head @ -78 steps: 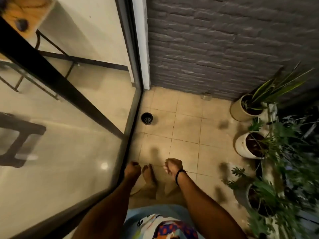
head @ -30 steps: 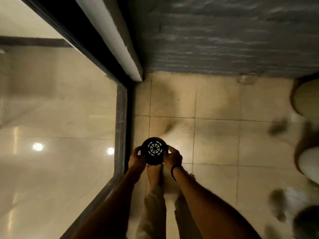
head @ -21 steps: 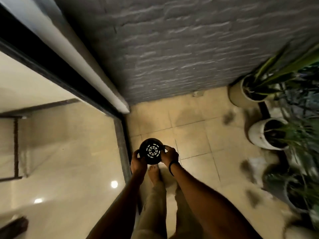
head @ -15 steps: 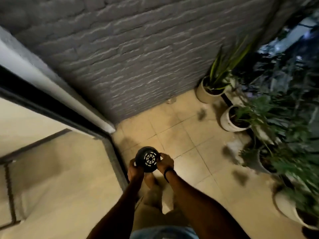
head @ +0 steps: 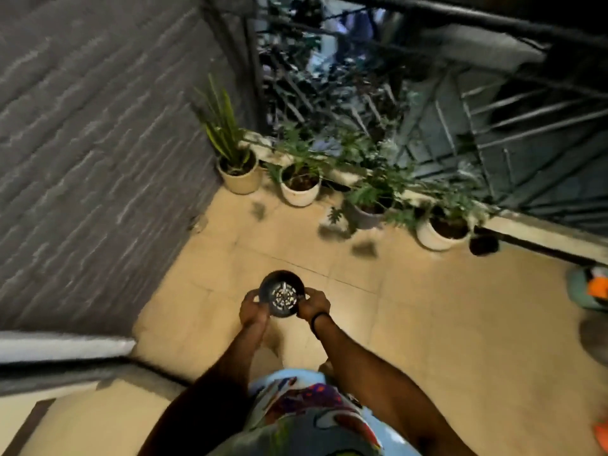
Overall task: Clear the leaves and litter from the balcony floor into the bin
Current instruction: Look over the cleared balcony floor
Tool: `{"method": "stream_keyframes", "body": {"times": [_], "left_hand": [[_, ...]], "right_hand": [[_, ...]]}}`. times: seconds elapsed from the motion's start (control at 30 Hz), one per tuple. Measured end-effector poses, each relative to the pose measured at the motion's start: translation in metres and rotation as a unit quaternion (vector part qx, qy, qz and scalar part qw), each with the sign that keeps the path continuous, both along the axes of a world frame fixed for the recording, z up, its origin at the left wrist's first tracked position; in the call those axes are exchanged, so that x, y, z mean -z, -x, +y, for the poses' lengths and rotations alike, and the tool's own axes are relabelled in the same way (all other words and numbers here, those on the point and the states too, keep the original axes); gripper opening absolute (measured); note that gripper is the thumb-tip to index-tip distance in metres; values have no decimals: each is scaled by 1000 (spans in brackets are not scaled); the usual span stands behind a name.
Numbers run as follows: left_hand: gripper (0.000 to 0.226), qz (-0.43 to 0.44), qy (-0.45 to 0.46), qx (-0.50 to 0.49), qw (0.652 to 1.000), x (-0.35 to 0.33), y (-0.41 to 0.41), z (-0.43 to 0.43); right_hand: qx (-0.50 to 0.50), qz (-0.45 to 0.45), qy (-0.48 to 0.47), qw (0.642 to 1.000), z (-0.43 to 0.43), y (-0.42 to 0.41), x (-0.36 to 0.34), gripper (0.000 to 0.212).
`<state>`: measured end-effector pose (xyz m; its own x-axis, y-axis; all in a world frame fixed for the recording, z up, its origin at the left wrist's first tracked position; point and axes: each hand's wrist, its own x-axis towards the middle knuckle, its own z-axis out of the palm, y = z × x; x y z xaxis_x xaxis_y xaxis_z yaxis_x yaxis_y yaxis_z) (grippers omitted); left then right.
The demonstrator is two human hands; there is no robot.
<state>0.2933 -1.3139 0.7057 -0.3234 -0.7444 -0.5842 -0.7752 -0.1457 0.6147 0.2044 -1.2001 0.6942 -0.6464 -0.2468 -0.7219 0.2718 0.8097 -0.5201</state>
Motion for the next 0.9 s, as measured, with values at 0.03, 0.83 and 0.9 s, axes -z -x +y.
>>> {"method": "stream_keyframes", "body": {"times": [0.03,0.83,0.9], "left_hand": [[26,18,5,-10,1000,-9,11,14],[30,27,-67,487,870,-11,402,439],[30,28,-67,521,851,-11,428,467]], "right_hand": [[24,10,1,1000,17,9,-6,41],[577,-7,-18,817,463,259,7,38],[602,-16,-15,798,489,277,-8,46]]}}
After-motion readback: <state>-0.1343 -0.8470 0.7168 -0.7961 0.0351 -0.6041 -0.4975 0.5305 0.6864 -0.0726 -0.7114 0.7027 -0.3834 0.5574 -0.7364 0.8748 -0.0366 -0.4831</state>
